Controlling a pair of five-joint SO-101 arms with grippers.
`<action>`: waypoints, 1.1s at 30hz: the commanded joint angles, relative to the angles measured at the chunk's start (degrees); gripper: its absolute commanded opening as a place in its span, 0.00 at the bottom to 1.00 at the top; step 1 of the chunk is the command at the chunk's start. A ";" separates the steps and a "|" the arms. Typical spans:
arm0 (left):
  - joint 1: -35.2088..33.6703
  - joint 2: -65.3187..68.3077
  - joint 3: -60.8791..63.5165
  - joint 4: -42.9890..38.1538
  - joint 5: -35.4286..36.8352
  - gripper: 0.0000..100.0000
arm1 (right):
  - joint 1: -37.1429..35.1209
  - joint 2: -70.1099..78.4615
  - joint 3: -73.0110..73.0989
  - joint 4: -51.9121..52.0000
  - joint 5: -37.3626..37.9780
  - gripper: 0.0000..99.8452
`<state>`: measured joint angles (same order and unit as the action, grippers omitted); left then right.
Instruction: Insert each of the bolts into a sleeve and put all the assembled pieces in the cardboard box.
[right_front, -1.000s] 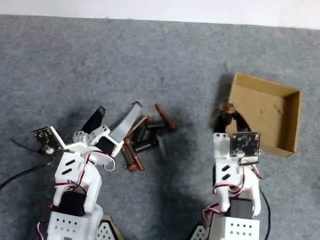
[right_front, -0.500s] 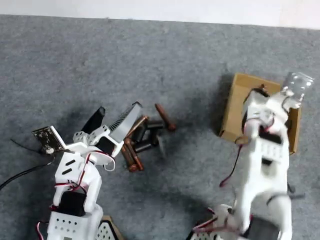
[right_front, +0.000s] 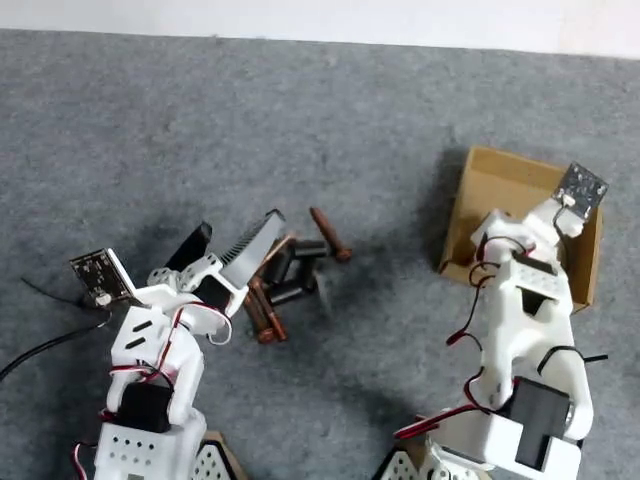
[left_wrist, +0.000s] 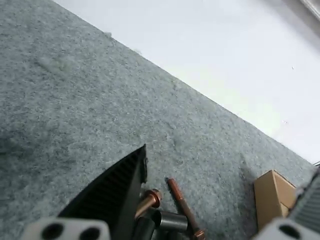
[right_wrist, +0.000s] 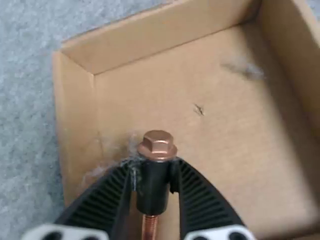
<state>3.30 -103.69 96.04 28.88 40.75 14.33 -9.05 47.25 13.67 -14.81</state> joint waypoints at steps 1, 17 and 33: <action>-0.31 -0.48 1.10 0.09 -0.53 0.45 | 0.57 -0.75 -0.66 0.04 -0.44 0.12; -0.57 -0.57 1.10 0.18 -0.62 0.45 | -10.42 -22.64 6.64 8.57 -0.53 0.26; -10.24 -0.92 0.75 0.09 -0.18 0.45 | -56.04 -36.18 17.10 9.63 11.96 0.26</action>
<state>-6.20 -103.69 96.04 28.97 40.75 -37.89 -50.46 68.09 25.10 -3.82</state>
